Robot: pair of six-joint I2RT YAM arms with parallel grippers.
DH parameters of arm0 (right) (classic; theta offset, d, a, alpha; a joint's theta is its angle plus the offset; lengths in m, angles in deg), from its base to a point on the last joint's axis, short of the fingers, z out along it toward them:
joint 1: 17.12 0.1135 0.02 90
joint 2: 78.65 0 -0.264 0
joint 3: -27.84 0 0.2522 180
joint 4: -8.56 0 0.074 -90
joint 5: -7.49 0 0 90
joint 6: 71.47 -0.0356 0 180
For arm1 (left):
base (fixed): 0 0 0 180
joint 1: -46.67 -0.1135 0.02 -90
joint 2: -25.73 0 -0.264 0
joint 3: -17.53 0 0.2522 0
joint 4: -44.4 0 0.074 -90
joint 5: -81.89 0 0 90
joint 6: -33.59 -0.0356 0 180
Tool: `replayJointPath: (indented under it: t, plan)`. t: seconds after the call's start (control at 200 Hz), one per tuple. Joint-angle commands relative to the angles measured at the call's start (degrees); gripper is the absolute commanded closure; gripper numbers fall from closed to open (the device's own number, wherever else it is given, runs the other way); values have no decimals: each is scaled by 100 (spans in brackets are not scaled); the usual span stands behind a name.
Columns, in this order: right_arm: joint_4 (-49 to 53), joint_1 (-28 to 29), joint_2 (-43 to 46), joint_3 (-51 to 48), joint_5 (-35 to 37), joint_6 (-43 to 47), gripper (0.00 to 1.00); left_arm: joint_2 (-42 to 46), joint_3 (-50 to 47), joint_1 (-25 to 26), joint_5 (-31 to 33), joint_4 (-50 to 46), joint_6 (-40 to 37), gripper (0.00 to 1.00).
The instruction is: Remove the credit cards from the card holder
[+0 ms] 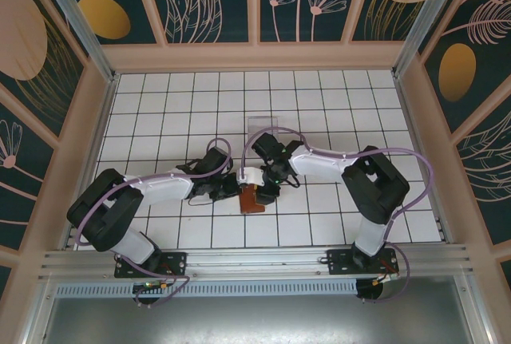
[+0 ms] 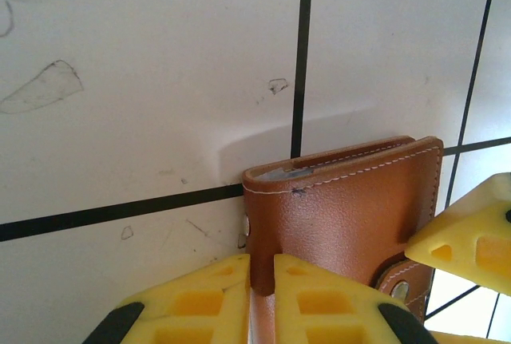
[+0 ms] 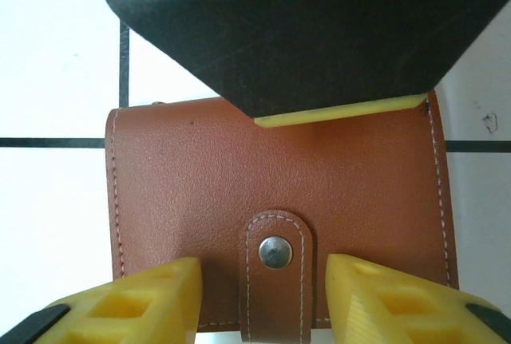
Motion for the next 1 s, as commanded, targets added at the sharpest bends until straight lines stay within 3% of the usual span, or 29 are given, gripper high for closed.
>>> replayJointPath:
  t: [0.0,0.195,0.626,0.996]
  plan:
    - [-63,251,-426,139,308,-189,56,-250,-71,140,43,-145,-190,86]
    - [-141,277,-450,92,345,-224,63,-268,-67,141,26,-118,-183,86]
    - [-1083,247,173,-559,136,-425,90,-277,-85,140,78,-196,-189,87]
    - [-2316,-54,1033,-1422,-731,-718,97,-470,-93,144,140,-249,-243,88]
